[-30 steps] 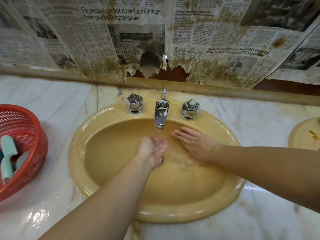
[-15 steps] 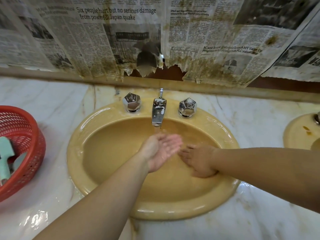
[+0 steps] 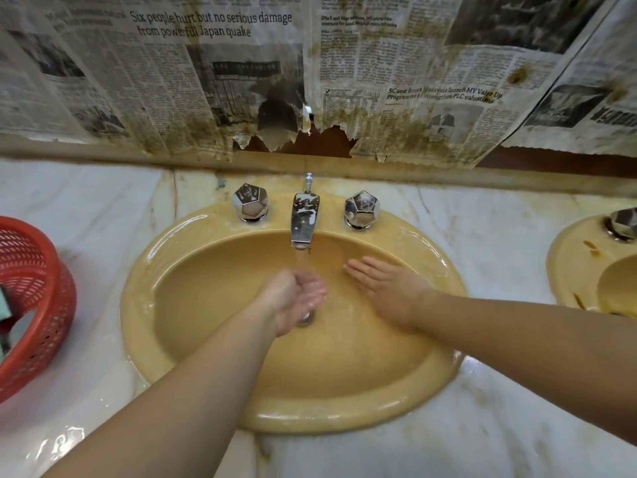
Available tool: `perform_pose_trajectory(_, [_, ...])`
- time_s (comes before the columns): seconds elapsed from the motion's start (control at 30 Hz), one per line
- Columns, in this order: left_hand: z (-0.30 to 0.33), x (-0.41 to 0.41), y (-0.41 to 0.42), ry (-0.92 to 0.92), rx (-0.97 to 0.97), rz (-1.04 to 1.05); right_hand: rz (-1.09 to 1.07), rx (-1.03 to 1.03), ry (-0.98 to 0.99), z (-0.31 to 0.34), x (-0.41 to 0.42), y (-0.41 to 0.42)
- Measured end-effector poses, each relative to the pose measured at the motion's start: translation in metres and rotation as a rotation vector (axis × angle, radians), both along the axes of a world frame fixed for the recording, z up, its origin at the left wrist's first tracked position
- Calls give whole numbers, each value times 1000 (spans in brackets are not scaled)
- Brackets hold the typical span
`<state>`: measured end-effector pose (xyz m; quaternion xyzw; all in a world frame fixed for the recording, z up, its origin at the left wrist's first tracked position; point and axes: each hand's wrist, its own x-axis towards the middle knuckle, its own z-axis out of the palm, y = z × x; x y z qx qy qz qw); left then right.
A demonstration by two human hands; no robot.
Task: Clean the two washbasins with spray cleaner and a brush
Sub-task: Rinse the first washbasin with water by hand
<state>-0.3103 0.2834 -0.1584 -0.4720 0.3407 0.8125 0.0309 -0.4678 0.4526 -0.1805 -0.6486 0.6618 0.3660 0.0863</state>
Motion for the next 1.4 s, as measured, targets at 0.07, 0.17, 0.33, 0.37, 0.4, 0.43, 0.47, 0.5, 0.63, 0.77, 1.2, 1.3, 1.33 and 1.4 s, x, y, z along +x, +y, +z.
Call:
perform_pose_trajectory(0.07, [-7, -6, -10, 135, 136, 270, -59, 10, 17, -2, 3, 5])
perform_pose_trajectory(0.17, [9, -2, 7, 106, 166, -56, -316, 337, -382, -4, 52, 17])
perform_pose_trajectory(0.33, [3, 5, 4, -16, -5, -107, -131, 126, -117, 0, 21, 5])
perform_pose_trajectory(0.37, [-3, 3, -6, 20, 39, 92, -69, 66, 15, 0, 9, 7])
perform_pose_trajectory(0.4, [-7, 0, -13, 84, 97, 269, -58, 42, 54, 0, 6, 10])
perform_pose_trajectory(0.43, [-5, -4, -16, 149, 158, 359, -109, 54, 3, -2, 12, 14])
perform_pose_trajectory(0.47, [0, -6, -13, 174, 214, 323, -218, 103, -116, -6, 25, 15])
perform_pose_trajectory(0.5, [6, -6, -6, 164, 227, 162, -335, 197, -282, -7, 45, 15])
perform_pose_trajectory(0.63, [13, 8, 10, -8, 109, -478, -492, 324, -581, 20, 80, 7])
perform_pose_trajectory(0.77, [-2, 6, -14, -27, 27, 45, -100, -34, -21, 20, 20, -12])
perform_pose_trajectory(1.2, [-8, 10, -20, 5, 68, 102, -514, 47, -498, 25, 69, -22])
perform_pose_trajectory(1.3, [8, -3, -23, 142, 172, 278, -152, -220, -118, 29, 23, -34])
perform_pose_trajectory(1.33, [15, -4, -14, 140, 189, 201, -67, -204, -28, 29, 11, -30])
perform_pose_trajectory(1.4, [21, 2, 5, 93, 199, -107, -75, -51, 102, 22, 5, -10])
